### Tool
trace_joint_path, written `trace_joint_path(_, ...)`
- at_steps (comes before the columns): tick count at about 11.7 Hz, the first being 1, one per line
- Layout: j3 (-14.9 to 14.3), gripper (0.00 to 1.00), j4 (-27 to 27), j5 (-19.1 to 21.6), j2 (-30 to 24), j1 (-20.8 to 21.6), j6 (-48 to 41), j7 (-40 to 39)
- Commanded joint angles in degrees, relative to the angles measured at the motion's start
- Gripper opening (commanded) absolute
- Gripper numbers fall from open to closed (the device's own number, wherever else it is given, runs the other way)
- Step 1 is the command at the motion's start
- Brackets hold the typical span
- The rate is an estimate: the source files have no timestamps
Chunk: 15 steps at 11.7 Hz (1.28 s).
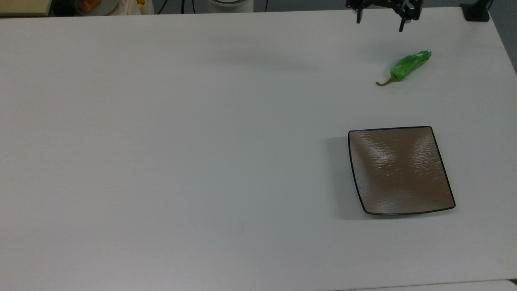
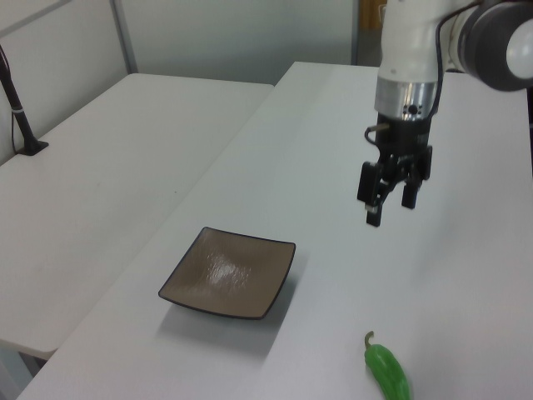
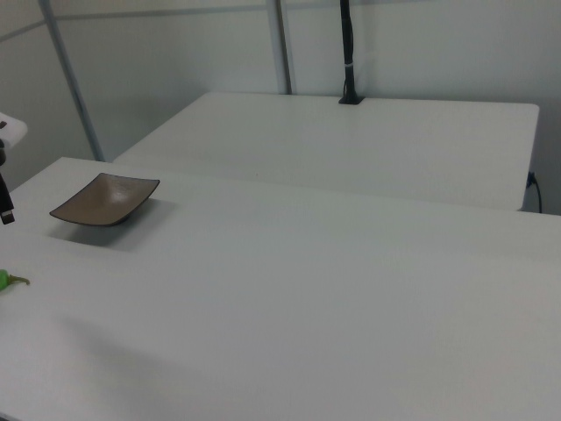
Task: Chili peppers are placed on a ceramic plate
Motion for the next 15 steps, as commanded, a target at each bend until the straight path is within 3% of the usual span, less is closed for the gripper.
trace_joint_path(1,-0.4,1.00,-1.0,0.9,3.3,3.4,7.1,8.3)
trace_joint_path(4,-0.4,1.00,-1.0,0.4,6.2,5.6,10.6,14.6)
trace_joint_path(6,-0.4,1.00,-1.0,0.2,9.2,8.6,13.1,15.2)
trace_joint_path(12,-0.5,1.00,-0.9,-2.5,15.4,12.2,17.1,15.4)
trace_joint_path(15,-0.5,1.00,-0.8,-6.1,18.5,13.3,20.0,16.1)
